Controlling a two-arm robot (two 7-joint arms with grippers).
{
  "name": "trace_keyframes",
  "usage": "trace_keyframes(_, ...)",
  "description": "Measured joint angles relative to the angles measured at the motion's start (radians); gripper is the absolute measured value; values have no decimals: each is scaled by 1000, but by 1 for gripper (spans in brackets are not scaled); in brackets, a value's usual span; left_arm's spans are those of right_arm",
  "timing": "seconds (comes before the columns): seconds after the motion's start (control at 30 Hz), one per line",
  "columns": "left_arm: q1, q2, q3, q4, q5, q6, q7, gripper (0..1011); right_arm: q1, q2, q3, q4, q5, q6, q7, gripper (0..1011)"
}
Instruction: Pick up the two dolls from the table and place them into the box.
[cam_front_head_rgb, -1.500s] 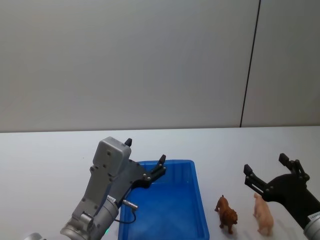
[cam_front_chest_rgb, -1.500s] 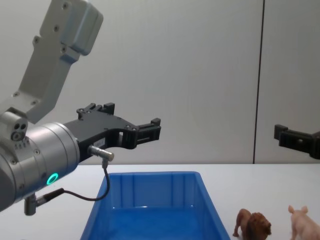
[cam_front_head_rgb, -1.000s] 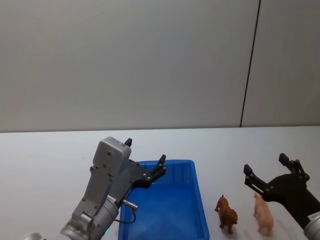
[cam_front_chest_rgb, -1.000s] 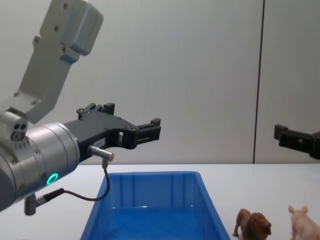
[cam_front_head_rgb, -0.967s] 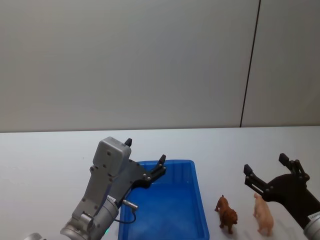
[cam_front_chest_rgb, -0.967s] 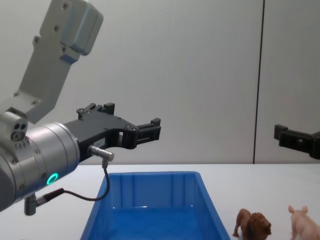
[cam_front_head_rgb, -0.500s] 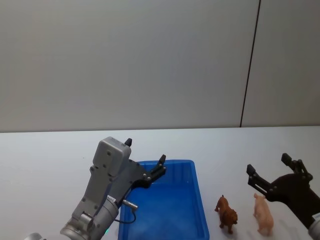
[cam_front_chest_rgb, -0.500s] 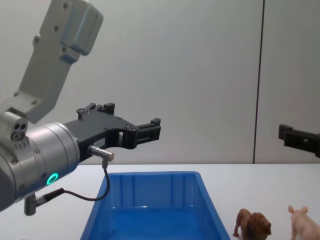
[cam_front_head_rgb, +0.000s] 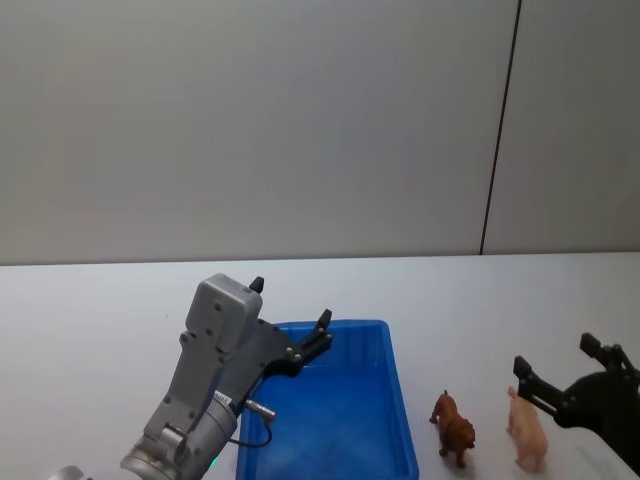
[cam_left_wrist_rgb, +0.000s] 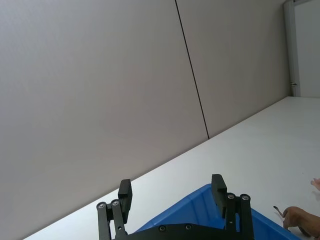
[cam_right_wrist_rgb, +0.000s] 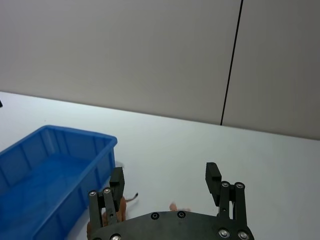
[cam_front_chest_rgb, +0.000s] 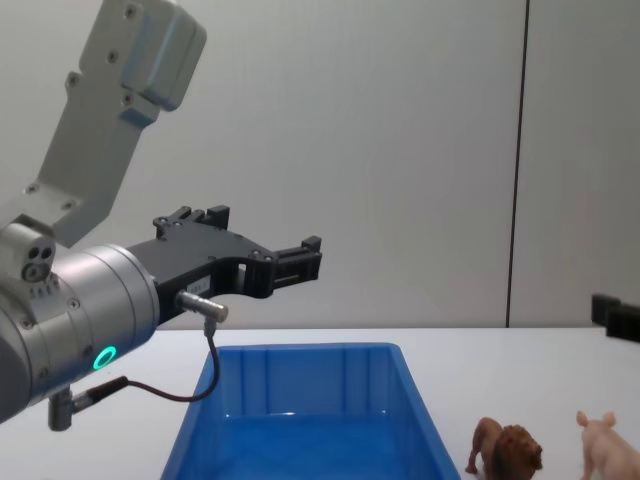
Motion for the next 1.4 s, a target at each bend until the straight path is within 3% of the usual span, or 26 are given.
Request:
trace_keyframes(0.6, 0, 0, 0, 0, 0, 0, 0, 1001, -34, 23, 2, 27, 10, 103, 27, 1001)
trace_keyframes(1.27, 0, 0, 0, 0, 0, 0, 0, 1001, 11, -33, -33, 133, -40, 161, 22, 1001)
trace_keyframes(1.4, 0, 0, 0, 0, 0, 0, 0, 1001, 28, -48, -40, 156, -47, 173, 20, 926)
